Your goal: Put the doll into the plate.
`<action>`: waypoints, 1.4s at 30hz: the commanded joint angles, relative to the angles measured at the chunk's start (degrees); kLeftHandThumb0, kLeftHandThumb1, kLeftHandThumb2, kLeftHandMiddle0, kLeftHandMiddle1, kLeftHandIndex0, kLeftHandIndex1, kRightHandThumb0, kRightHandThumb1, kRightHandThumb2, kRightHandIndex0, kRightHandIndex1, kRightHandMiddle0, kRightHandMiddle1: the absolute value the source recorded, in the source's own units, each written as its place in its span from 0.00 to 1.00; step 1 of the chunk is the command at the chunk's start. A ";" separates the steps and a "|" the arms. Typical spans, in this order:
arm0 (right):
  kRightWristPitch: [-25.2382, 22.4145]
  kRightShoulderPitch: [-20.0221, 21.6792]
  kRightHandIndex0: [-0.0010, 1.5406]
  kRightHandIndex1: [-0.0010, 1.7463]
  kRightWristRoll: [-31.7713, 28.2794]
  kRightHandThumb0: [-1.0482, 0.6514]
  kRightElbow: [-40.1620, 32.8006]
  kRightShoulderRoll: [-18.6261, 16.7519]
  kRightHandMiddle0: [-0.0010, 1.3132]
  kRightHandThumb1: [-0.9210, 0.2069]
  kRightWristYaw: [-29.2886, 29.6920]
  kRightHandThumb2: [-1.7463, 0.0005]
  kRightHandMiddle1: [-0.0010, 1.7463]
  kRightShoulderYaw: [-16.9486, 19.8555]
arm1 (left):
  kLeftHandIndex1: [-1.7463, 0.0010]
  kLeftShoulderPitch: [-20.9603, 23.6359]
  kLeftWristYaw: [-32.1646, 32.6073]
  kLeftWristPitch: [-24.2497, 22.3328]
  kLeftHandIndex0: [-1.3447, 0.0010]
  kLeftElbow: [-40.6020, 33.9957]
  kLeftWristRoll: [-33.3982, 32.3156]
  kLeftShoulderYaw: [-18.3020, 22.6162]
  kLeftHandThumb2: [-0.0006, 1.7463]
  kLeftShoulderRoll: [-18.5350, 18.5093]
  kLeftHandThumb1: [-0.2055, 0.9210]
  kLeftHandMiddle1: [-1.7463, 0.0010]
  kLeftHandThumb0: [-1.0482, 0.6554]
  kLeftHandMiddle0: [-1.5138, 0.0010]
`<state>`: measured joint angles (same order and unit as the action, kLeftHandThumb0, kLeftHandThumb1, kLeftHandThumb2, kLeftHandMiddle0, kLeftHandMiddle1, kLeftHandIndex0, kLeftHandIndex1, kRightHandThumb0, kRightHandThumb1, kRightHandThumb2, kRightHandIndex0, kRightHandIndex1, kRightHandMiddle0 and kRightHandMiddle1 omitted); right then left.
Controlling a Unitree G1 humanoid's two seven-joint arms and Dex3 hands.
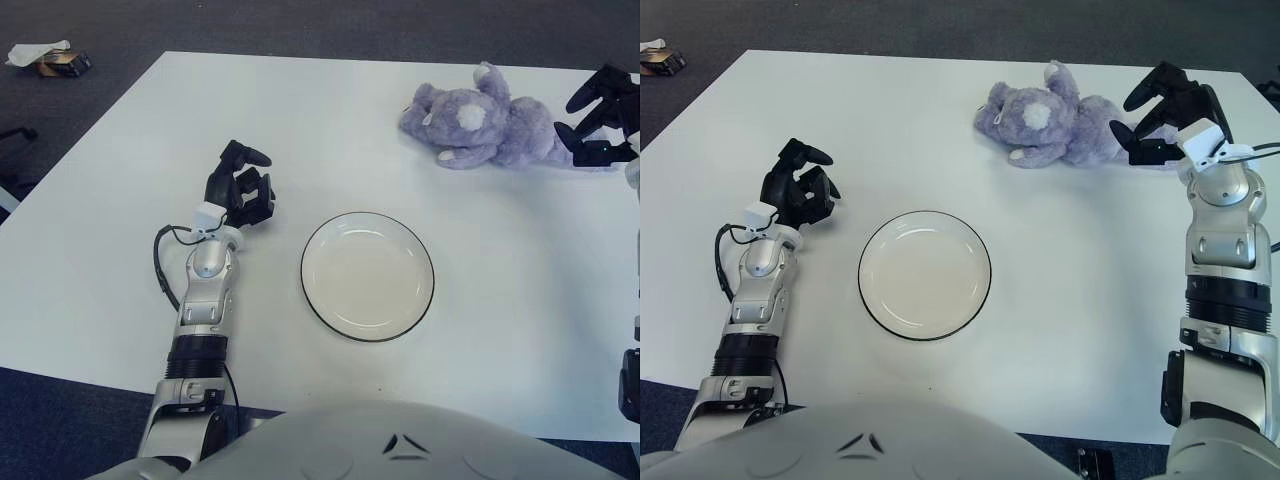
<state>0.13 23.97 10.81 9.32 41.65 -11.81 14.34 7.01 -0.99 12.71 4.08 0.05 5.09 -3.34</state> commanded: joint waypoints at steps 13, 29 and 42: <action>4.84 6.03 0.26 0.71 3.51 0.29 7.68 3.20 0.11 0.07 1.05 0.74 0.85 -3.54 | 0.00 -2.81 0.60 -1.18 0.69 1.10 0.34 -0.50 0.57 0.70 0.69 0.00 0.38 0.42; 13.39 14.94 0.13 0.63 7.98 0.07 21.36 6.75 0.00 0.00 -1.01 0.74 0.66 -10.91 | 0.00 -2.91 -0.26 -2.68 0.69 0.71 -0.60 -0.60 0.57 0.81 0.69 0.00 0.38 0.42; 17.39 21.32 0.12 0.52 11.96 0.02 29.42 7.26 0.00 0.00 -1.89 0.74 0.56 -16.74 | 0.00 -3.18 -0.52 -2.59 0.70 0.68 -0.19 -0.93 0.55 0.33 0.71 0.00 0.38 0.40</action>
<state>16.13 43.27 21.29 37.50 47.86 -12.76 -0.67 6.41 -1.34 10.41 3.02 0.20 4.33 -3.24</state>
